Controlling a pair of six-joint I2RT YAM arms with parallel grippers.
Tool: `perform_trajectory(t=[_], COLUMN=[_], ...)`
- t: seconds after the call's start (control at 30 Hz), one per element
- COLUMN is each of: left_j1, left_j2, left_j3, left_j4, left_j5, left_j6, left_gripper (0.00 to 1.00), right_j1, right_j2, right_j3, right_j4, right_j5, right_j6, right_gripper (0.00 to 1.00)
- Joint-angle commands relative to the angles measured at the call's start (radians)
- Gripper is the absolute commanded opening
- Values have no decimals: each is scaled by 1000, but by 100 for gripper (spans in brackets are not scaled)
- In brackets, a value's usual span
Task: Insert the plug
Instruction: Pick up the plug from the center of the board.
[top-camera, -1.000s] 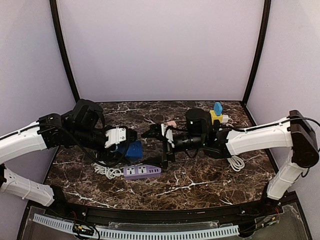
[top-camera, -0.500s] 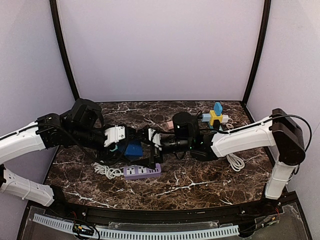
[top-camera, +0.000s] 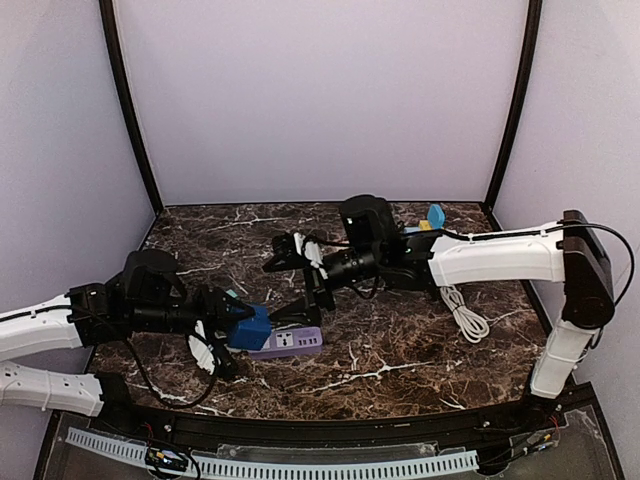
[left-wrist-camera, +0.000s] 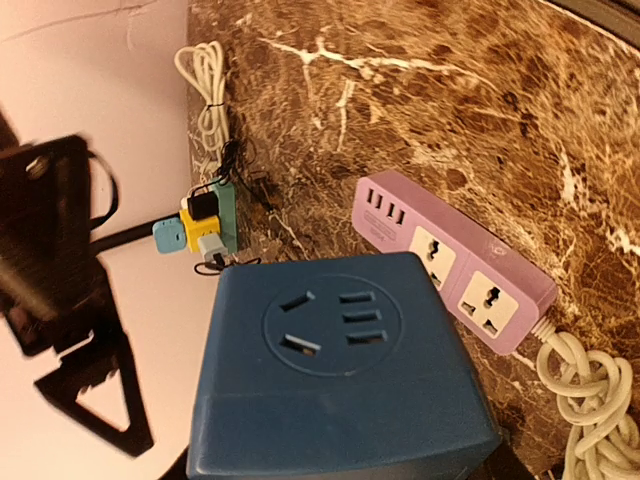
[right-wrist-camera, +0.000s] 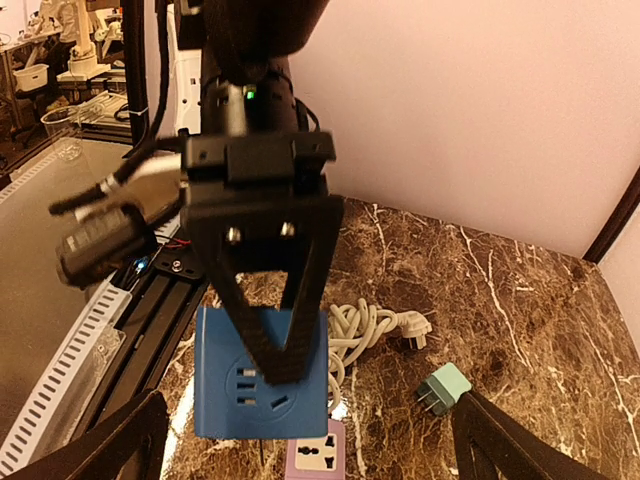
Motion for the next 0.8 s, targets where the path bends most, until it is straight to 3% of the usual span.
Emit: perform_trajectory(t=[0.0,0.5,0.6,0.77], left_j1=[-3,-3,-2,-3], left_j2=[24,20,18,14], left_j3=[-72,-124,-127,-128], left_j4=[217,303,308,311], left_j5=[8,-11,-15,-35], left_j6=[600,610,604,568], left_gripper=[1,1,1,1], right_j1=[26,75,76,77], right_j2=[42,209,219,201], right_j3=[88,243,255,245], right_j4=[-152,-272,-274,-268], right_j5=[23,47,54,73], right_j6=[3,-40,-31,-32], right_gripper=[99,96,79,21])
